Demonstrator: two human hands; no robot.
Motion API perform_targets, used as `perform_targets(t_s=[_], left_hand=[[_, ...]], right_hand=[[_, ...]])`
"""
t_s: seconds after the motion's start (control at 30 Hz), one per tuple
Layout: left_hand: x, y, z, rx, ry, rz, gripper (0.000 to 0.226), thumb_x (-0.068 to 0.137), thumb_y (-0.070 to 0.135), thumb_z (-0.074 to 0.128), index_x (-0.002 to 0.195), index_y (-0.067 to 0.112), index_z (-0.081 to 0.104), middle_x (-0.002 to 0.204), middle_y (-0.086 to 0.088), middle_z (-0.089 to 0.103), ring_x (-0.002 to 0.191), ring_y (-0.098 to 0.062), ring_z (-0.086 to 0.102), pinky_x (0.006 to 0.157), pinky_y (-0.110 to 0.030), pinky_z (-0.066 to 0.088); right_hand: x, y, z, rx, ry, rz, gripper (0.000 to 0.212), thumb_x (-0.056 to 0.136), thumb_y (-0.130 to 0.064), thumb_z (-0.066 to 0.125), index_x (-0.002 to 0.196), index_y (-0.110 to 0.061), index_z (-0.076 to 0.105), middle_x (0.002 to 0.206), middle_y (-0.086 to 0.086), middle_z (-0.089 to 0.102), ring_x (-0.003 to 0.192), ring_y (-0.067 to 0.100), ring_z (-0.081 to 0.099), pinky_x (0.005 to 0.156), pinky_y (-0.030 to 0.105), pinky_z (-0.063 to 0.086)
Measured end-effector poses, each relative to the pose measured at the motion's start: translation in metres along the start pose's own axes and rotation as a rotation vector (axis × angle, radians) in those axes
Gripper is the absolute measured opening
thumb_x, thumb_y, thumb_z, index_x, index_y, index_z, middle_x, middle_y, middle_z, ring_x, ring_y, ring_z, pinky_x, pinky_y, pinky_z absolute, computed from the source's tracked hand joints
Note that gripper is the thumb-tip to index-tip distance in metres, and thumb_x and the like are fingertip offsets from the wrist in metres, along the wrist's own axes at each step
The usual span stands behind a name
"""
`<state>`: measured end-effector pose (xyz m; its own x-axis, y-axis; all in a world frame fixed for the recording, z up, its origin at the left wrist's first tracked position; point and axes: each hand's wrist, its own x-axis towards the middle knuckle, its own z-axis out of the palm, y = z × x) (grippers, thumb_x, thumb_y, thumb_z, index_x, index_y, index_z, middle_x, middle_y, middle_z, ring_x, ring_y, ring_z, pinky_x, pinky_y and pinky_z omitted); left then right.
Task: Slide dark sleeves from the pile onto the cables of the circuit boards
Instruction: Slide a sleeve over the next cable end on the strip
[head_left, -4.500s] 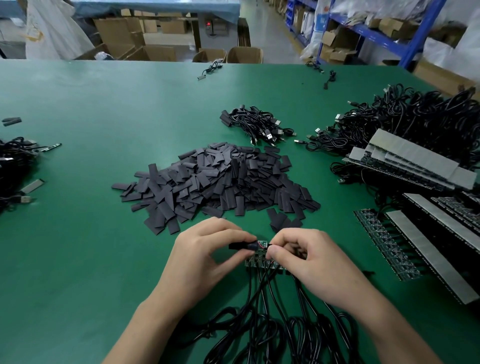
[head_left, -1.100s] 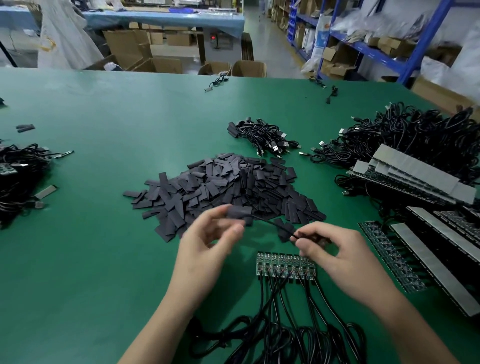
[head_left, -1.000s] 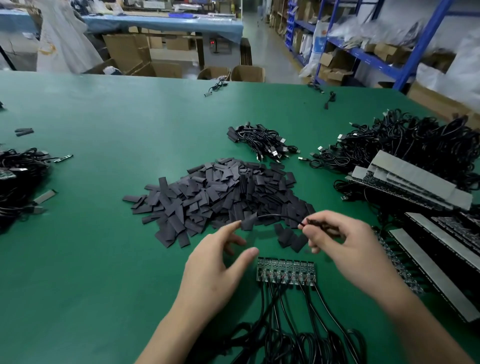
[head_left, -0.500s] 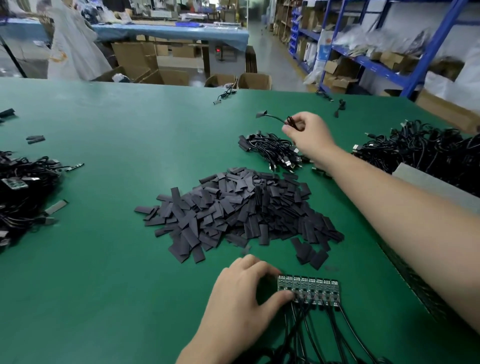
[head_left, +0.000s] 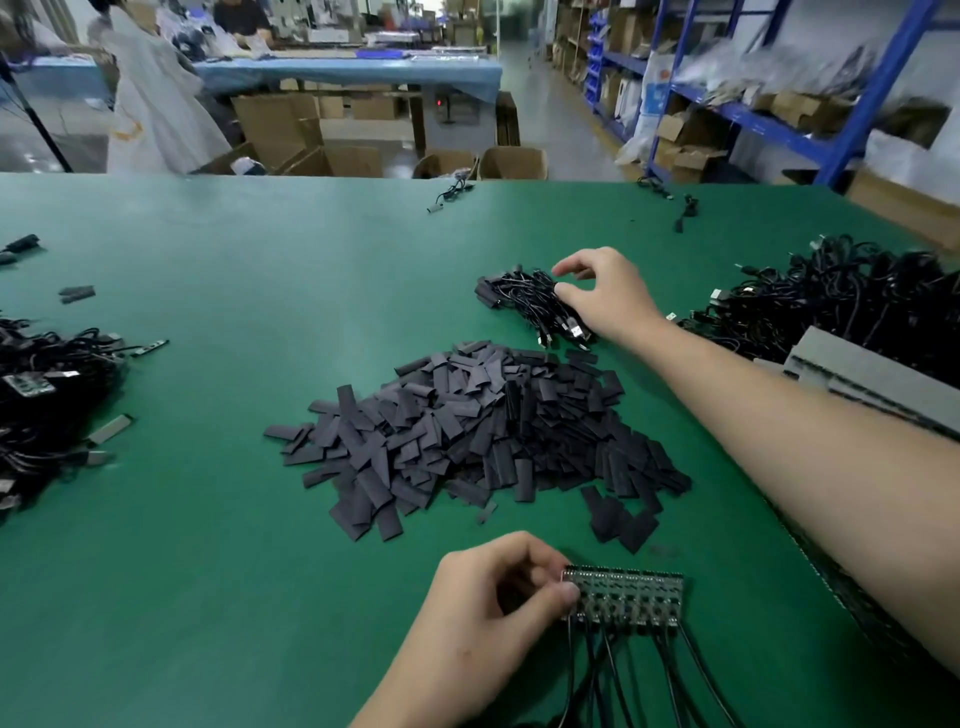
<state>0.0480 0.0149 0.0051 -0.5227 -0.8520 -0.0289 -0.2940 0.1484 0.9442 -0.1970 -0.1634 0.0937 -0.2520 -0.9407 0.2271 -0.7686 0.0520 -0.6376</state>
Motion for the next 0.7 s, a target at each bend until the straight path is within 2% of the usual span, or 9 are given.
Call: perform_targets(t_s=[0.1,0.2,0.33,0.53,0.7], left_hand=[[0.001,0.002,-0.001,-0.033,0.005,-0.016,0.009,0.089,0.029,0.08,0.087,0.033,0.072,0.079,0.012,0.069,0.074,-0.003,0.062,0.074,-0.022,0.05],[0.0,0.004,-0.001,-0.132,-0.016,-0.041,0.005,0.089,0.023,0.08,0.087,0.023,0.075,0.076,0.008,0.068,0.072,-0.005,0.063,0.07,-0.018,0.048],[0.0,0.006,0.0,-0.249,-0.022,-0.045,0.01,0.082,0.028,0.079,0.087,0.019,0.078,0.074,0.005,0.07,0.07,-0.006,0.063,0.068,-0.016,0.047],[-0.004,0.006,0.002,-0.269,0.0,-0.043,0.012,0.08,0.035,0.077,0.089,0.028,0.08,0.073,0.008,0.071,0.066,-0.004,0.062,0.066,-0.016,0.048],[-0.005,0.004,0.002,-0.235,0.019,-0.054,0.018,0.081,0.04,0.077,0.09,0.025,0.081,0.07,0.007,0.071,0.065,-0.004,0.061,0.063,-0.014,0.046]], right_hand=[[-0.073,0.003,-0.01,0.081,-0.022,-0.081,0.013,0.098,-0.02,0.067,0.107,-0.019,0.076,0.112,-0.002,0.069,0.101,0.012,0.063,0.093,0.025,0.049],[-0.156,0.011,-0.017,0.117,-0.231,-0.086,0.008,0.097,-0.034,0.068,0.1,-0.034,0.076,0.101,-0.019,0.071,0.088,0.0,0.062,0.074,0.01,0.045],[-0.229,0.021,-0.016,0.14,-0.374,-0.061,0.006,0.093,-0.042,0.07,0.097,-0.039,0.074,0.098,-0.031,0.068,0.092,-0.009,0.063,0.074,0.005,0.043],[-0.242,0.031,-0.01,0.244,-0.376,-0.006,0.005,0.086,-0.041,0.081,0.084,-0.038,0.077,0.078,-0.017,0.073,0.069,-0.003,0.064,0.061,0.014,0.045],[-0.248,0.035,0.001,0.367,-0.369,0.034,0.01,0.088,-0.042,0.077,0.087,-0.033,0.078,0.081,-0.007,0.075,0.079,0.016,0.069,0.075,0.036,0.053]])
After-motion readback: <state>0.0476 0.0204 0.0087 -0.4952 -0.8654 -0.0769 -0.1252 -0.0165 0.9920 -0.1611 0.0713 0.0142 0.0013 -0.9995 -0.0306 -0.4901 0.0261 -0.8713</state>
